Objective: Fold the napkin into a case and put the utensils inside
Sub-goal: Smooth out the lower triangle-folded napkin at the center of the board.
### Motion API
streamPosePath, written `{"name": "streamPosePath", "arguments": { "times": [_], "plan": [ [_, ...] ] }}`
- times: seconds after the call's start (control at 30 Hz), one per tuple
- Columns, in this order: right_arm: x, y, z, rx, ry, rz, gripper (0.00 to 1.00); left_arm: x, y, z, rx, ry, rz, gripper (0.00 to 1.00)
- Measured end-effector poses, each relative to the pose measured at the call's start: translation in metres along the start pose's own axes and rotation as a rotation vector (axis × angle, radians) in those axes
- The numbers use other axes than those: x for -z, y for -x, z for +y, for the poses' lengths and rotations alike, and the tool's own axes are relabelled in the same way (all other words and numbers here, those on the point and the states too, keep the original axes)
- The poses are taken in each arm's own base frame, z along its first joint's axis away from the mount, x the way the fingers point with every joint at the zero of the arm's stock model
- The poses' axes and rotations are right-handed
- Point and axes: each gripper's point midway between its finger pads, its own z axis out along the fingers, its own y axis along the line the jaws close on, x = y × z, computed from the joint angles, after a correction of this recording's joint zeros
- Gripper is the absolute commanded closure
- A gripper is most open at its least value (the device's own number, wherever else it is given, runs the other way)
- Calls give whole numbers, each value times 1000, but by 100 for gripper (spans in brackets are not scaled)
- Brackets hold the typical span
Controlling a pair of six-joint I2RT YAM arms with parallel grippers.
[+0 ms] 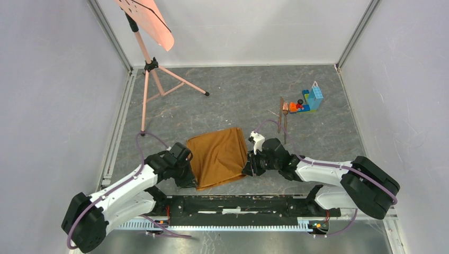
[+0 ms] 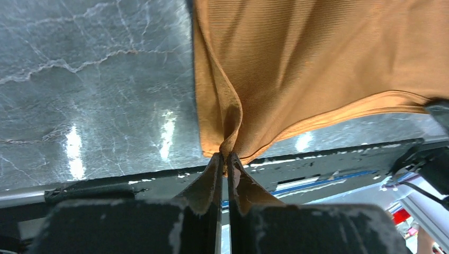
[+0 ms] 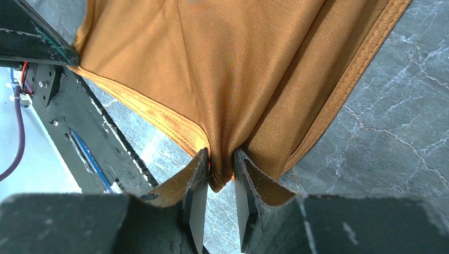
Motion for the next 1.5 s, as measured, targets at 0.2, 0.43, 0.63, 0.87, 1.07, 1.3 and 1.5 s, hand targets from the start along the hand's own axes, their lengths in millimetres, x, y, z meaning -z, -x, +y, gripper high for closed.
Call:
{"name": "streamPosePath", "arguments": {
  "times": [0.2, 0.43, 0.63, 0.87, 1.07, 1.3, 1.5],
  "plan": [
    [1, -3, -1, -3, -5, 11, 69, -13, -14, 13, 12, 47, 80, 82],
    [6, -6, -1, 15, -8, 23, 56, -14, -19, 9, -9, 30, 120, 62],
    [11, -4, -1, 67, -7, 17, 53, -2, -9, -5, -31, -3, 81, 53],
    [11, -6, -2, 79, -6, 25, 68, 39, 37, -42, -72, -62, -140, 48],
    [13, -14, -6, 88, -10, 39, 77, 35, 62, -38, -62, 20, -217, 48],
    [18, -27, -6, 106, 18, 46, 42, 22, 95, -22, 15, 104, -252, 45],
    [23, 2, -6, 179, -38, 2, 35, 31, 135, -11, 77, 117, -324, 45]
  ]
}}
